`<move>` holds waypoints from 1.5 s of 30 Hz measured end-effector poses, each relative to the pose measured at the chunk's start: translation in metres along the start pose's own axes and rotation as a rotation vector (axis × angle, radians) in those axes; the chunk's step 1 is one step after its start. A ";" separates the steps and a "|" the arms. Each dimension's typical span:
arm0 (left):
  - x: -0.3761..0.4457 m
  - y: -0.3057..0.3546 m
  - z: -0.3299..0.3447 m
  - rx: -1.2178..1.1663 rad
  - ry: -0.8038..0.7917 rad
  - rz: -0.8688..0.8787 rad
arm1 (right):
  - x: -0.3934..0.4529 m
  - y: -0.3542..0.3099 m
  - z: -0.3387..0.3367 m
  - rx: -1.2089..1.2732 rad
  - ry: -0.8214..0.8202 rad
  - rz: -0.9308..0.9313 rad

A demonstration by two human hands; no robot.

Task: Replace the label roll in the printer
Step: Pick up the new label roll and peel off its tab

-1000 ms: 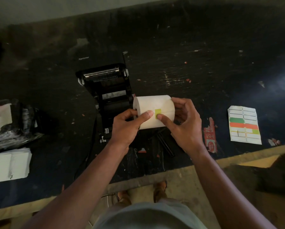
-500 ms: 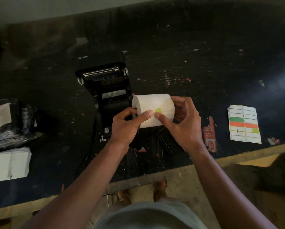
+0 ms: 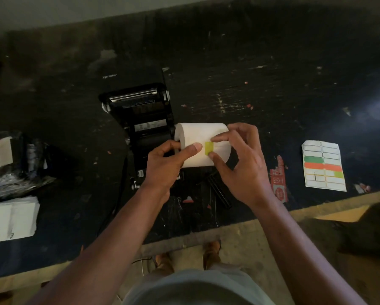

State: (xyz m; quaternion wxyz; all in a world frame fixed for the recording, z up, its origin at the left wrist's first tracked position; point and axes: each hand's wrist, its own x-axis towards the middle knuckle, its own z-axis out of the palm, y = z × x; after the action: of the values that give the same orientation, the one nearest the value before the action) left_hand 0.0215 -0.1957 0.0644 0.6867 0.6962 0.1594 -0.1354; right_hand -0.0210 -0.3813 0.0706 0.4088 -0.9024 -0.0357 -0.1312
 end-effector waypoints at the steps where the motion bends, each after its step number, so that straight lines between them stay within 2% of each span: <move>1: 0.001 0.000 0.000 0.014 0.015 0.009 | 0.001 -0.001 -0.001 -0.044 0.002 -0.023; 8: -0.001 0.003 -0.004 0.089 0.040 0.069 | 0.006 0.000 -0.005 -0.094 0.021 -0.090; 17: -0.001 0.001 -0.007 0.112 0.044 0.076 | 0.012 -0.001 -0.007 -0.089 -0.022 -0.043; 36: -0.005 -0.001 -0.002 0.166 0.102 0.094 | 0.008 -0.003 -0.007 -0.094 0.023 -0.014; 45: -0.005 0.001 -0.001 0.150 0.085 0.091 | 0.007 -0.002 -0.006 -0.018 0.017 0.008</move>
State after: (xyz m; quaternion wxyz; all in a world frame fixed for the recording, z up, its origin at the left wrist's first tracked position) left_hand 0.0178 -0.1947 0.0674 0.6306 0.7574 0.1462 -0.0860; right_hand -0.0153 -0.3849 0.0775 0.4016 -0.9050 -0.0275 -0.1375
